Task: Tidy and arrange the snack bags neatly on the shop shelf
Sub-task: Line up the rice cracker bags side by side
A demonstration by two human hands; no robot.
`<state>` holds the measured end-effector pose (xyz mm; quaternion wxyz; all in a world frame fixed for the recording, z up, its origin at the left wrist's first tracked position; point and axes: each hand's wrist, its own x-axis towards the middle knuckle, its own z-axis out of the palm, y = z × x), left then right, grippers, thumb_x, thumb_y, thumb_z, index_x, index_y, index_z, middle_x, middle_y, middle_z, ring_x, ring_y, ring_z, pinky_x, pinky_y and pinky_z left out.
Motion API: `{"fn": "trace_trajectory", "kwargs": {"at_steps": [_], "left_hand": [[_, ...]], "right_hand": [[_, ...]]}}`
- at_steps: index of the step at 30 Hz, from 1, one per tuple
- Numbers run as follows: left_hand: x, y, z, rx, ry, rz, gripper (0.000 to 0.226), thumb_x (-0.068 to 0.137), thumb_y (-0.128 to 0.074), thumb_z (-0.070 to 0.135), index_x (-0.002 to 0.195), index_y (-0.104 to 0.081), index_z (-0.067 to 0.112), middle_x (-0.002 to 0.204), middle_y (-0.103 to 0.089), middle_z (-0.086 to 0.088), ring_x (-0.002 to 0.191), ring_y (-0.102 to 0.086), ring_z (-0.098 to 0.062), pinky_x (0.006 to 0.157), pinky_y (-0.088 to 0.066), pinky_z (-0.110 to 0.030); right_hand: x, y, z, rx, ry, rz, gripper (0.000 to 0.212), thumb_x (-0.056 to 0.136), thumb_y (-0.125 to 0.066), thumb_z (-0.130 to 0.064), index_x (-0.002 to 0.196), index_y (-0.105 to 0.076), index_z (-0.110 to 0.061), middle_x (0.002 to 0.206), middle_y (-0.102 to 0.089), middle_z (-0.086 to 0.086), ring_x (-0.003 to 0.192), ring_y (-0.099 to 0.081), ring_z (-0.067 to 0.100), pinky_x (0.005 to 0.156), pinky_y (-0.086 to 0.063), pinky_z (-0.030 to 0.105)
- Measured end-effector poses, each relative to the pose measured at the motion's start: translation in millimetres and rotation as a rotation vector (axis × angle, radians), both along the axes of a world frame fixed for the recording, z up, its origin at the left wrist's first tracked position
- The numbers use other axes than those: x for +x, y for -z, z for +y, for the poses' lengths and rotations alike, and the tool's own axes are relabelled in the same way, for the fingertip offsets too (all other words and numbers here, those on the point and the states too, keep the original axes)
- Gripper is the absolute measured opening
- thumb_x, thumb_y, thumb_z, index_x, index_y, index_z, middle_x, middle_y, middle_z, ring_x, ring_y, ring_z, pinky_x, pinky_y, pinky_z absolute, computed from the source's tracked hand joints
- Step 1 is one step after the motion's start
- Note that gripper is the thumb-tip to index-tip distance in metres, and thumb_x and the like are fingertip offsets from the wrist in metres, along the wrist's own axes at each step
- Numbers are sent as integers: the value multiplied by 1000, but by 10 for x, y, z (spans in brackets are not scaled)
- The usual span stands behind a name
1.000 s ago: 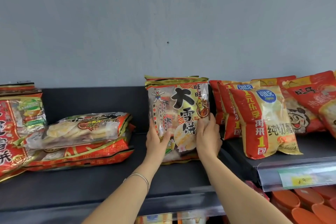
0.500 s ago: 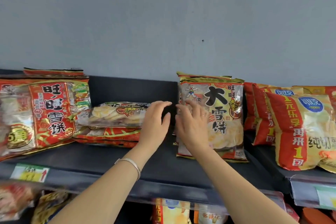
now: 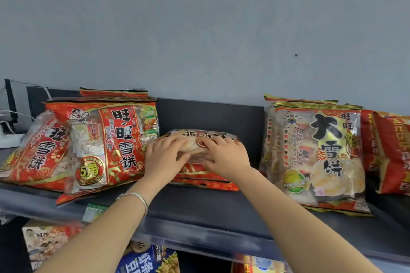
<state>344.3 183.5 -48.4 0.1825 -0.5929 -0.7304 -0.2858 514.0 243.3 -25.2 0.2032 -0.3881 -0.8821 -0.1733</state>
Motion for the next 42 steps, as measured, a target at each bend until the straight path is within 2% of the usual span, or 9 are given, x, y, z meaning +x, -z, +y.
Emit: {"fn": "trace_trajectory", "kwargs": {"at_steps": [6,12,16,23,31,34,37,40,42], "left_hand": [[-158,-74,87,-15,-66,-80,43,94,-30,54,134,-44,44,144,-40,11,131,-35,-19,102,-25,-42],[-338,-204,126,-49,-49,-176,39,93,-34,52,123,-54,37,125,-58,5,113,-53,-23,92,-38,-41],[-419,-311,145,-36,113,-196,36,93,-40,50,123,-55,36,127,-57,8,113,-55,-17,90,-44,-38],[-227,-248,163,-278,342,-293,50,94,-40,52,142,-35,39,149,-38,2,134,-39,-26,104,-39,-41],[-227,-129,144,-305,248,20,89,73,-43,81,147,-16,39,150,-35,-2,128,-44,-31,89,-52,-43],[-222,-97,165,-242,248,81,87,77,-48,73,149,-12,39,145,-41,-2,122,-49,-30,82,-54,-41],[-135,-163,118,-177,231,91,78,84,-47,66,149,-14,38,134,-53,-4,110,-58,-26,71,-52,-34],[63,-268,-15,-114,185,127,72,86,-41,67,147,-25,32,124,-61,-4,105,-62,-24,69,-51,-33],[256,-322,-147,-66,162,189,68,87,-36,68,142,-34,29,117,-65,0,103,-62,-23,66,-47,-31]], "right_hand": [[-118,36,-65,76,118,-49,67,85,-59,-22,143,-27,-33,135,-46,6,122,-45,32,93,-39,45],[-92,203,-56,297,132,97,57,58,-73,-10,111,-62,-30,98,-65,1,83,-62,29,71,-47,43],[64,205,32,482,-18,201,45,74,-50,-5,111,-59,-28,101,-64,-1,87,-62,25,90,-42,49],[43,332,-32,408,184,397,49,65,-67,6,103,-64,-25,101,-62,2,102,-58,31,107,-31,54],[16,399,-292,333,385,477,31,60,-69,-7,88,-64,-16,94,-62,8,85,-59,34,69,-46,40],[94,464,-379,114,276,419,8,84,-58,-23,81,-61,-17,73,-61,-1,66,-59,22,54,-34,26],[87,476,-437,-213,277,534,46,98,-42,-40,57,-45,-21,56,-50,-4,60,-53,21,55,-30,29],[11,396,-490,-494,169,1043,52,97,-42,-48,57,-50,-16,57,-54,1,61,-54,20,62,-45,34],[-37,329,-514,-739,56,1421,43,96,-45,-48,83,-63,-11,82,-69,9,75,-68,22,70,-58,36]]}}
